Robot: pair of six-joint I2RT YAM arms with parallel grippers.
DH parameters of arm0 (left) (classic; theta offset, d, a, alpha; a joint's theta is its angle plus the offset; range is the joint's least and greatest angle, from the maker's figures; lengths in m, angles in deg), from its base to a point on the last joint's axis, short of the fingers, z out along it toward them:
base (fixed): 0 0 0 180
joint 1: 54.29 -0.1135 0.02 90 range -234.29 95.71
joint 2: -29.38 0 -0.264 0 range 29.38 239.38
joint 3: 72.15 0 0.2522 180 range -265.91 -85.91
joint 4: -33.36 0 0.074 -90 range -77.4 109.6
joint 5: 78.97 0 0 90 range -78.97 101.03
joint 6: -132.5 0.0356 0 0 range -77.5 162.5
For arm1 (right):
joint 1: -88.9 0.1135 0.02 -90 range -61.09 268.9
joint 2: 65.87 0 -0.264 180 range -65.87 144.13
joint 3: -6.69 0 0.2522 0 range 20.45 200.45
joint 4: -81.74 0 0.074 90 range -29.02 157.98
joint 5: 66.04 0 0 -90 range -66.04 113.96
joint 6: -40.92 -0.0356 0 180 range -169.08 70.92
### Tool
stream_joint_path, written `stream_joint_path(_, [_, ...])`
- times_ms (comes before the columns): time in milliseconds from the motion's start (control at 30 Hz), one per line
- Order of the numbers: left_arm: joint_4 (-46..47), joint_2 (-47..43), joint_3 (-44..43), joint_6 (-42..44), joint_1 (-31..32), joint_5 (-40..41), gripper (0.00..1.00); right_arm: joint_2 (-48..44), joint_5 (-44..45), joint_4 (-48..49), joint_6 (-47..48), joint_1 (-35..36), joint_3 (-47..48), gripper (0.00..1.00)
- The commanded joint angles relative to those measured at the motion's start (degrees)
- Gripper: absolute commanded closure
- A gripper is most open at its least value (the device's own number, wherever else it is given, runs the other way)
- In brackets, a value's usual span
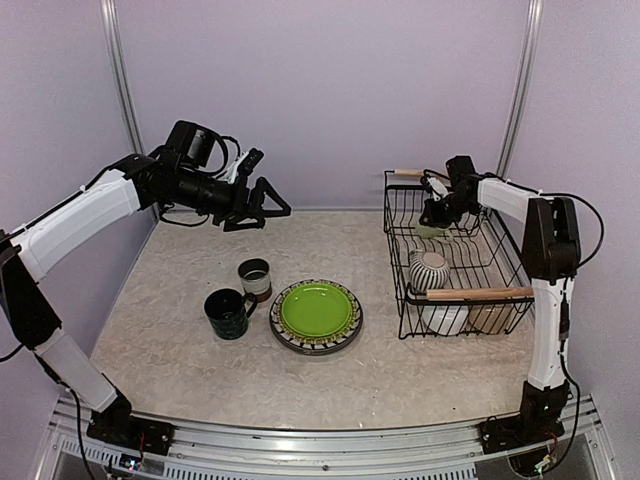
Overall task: Unload the mixed dishes from the dish rack
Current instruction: Grab the cup from the dish rack.
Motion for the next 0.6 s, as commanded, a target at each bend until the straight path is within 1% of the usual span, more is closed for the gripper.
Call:
stream_joint_path(0, [0.6,-0.2,0.7,0.2,0.6,-0.5,0.05,-2.1,3.2,0.1,-3.2,1.2,-3.2,0.97])
stream_joint_path(67, [0.6,-0.4,0.8,0.3,0.9,-0.2,0.05,-3.1,4.2,0.4,-4.1,1.9,-3.4,1.00])
stream_joint_path(167, [0.6,-0.9,0.8,0.5,1.2,0.0,0.05,-5.1,9.1,0.4,-5.1,2.9,-2.9,1.00])
stream_joint_path(300, [0.5,-1.4,0.9,0.6,1.4,0.3,0.05,-8.3,13.0,0.3,-6.3,3.7,-1.3,1.00])
stream_joint_path(467, [0.5,-2.2,1.0,0.6,1.6,0.6,0.05,-13.5,16.8,-0.6,-7.0,6.6,0.8,1.00])
stream_joint_path(567, [0.7,-2.6,1.2,0.5,1.6,0.8,0.05,-17.2,16.4,-0.2,-7.9,9.6,0.6,1.00])
